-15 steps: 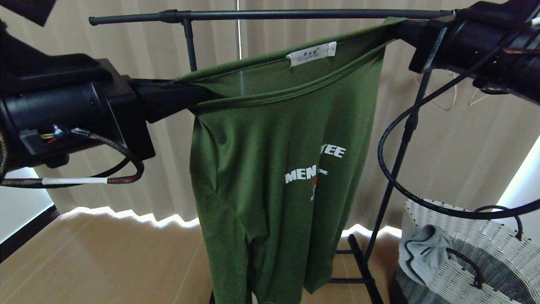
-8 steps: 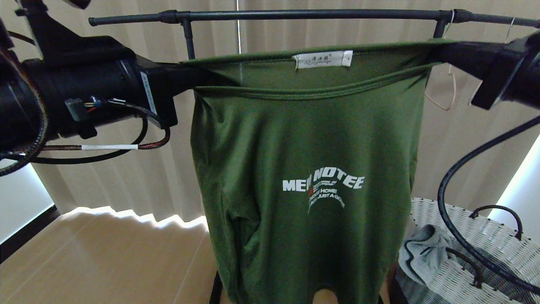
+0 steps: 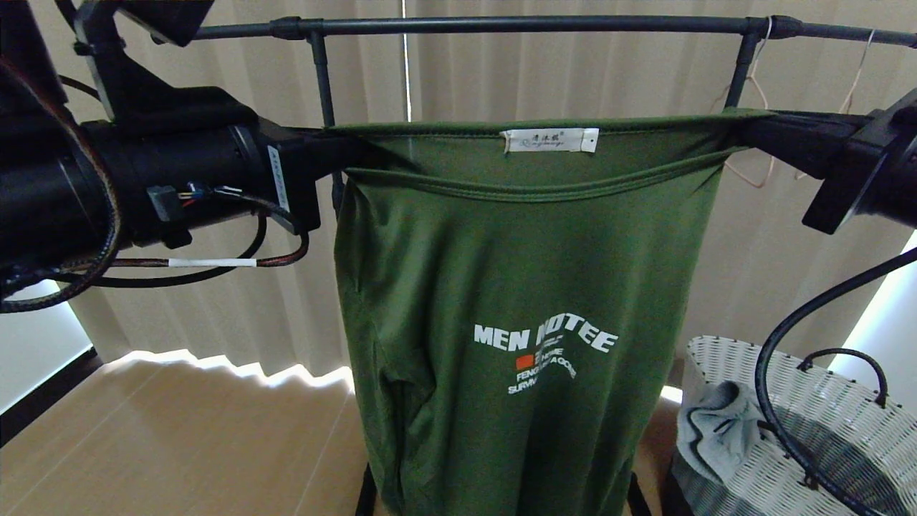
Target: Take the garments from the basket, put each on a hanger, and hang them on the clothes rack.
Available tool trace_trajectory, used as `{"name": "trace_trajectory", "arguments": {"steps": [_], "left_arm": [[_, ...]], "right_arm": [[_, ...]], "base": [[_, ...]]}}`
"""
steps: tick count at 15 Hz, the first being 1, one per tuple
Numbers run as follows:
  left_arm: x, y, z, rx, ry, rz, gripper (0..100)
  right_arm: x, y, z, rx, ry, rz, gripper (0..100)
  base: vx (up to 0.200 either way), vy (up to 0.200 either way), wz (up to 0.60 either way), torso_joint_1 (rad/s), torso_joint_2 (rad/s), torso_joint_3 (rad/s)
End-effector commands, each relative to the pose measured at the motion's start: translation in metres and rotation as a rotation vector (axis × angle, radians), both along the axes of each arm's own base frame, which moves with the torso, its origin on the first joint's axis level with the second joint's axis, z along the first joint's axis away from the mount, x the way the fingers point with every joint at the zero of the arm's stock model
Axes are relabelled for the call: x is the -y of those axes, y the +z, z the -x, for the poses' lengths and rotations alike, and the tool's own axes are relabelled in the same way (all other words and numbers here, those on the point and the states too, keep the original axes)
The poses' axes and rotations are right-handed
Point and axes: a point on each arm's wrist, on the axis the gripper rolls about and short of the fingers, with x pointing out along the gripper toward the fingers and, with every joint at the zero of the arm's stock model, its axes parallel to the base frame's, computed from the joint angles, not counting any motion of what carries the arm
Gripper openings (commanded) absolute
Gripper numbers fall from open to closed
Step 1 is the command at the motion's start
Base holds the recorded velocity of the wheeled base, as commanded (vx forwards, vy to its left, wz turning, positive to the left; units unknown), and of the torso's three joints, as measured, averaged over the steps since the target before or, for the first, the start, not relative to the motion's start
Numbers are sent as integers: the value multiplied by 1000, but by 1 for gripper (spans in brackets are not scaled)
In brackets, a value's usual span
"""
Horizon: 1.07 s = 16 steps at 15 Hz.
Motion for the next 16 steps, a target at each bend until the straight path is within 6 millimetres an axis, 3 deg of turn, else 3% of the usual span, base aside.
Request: {"name": "trace_trajectory", "arguments": {"steps": [1, 13, 14, 16], "left_arm": [[0, 10, 1, 31, -3, 19, 0], [-3, 19, 7, 57, -2, 35, 0], [-4, 19, 7, 59, -2, 34, 0], [-3, 18, 6, 54, 0, 31, 0]], "right_arm": [[0, 8, 1, 25, 1, -11, 0], [1, 10, 3, 25, 0, -11, 0], [1, 10, 3, 24, 0, -10, 100], [1, 8, 2, 20, -2, -8, 100]], "base": [[0, 0, 0, 0, 0, 0], [0, 0, 0, 0, 0, 0], [0, 0, 0, 0, 0, 0], [0, 0, 0, 0, 0, 0]]}}
